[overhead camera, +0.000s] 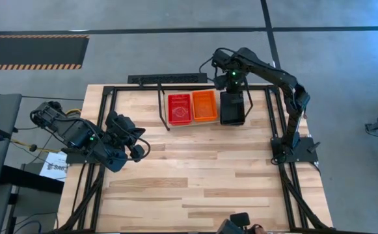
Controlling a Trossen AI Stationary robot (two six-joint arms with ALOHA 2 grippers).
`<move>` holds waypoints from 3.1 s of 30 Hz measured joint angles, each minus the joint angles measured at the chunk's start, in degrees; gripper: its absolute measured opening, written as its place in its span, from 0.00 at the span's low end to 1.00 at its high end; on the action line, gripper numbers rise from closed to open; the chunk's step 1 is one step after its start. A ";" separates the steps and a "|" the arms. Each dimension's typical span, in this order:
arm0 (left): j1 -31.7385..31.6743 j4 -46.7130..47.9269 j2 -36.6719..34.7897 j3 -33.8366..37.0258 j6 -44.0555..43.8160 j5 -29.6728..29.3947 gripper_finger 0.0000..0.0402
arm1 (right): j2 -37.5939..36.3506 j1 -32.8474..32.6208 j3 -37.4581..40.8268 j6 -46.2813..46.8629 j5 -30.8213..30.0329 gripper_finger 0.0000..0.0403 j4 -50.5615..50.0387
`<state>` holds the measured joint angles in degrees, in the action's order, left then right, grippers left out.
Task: Stack baskets on shelf by color
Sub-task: Stack the black bin into the black bin on the shelf
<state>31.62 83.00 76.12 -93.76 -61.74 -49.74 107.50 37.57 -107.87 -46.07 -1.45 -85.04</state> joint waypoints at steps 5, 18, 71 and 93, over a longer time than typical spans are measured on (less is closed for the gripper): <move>0.02 0.00 0.00 0.00 -0.09 0.44 0.00 | 0.00 -0.03 0.00 -0.41 -0.17 0.17 0.75; 0.01 0.00 0.00 0.00 -0.28 0.44 0.00 | -0.74 -0.42 -2.41 5.16 -3.78 0.07 2.65; 0.01 -0.12 0.00 -0.02 5.43 2.01 0.00 | -15.72 -24.34 47.17 44.12 -18.25 0.00 28.58; 0.01 0.46 0.00 -0.01 4.94 1.99 0.00 | -26.52 -25.81 29.09 46.07 -13.70 0.00 25.53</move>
<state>31.63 83.46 76.12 -93.77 -56.81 -47.75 80.98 11.75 -78.78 0.00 -15.16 -59.51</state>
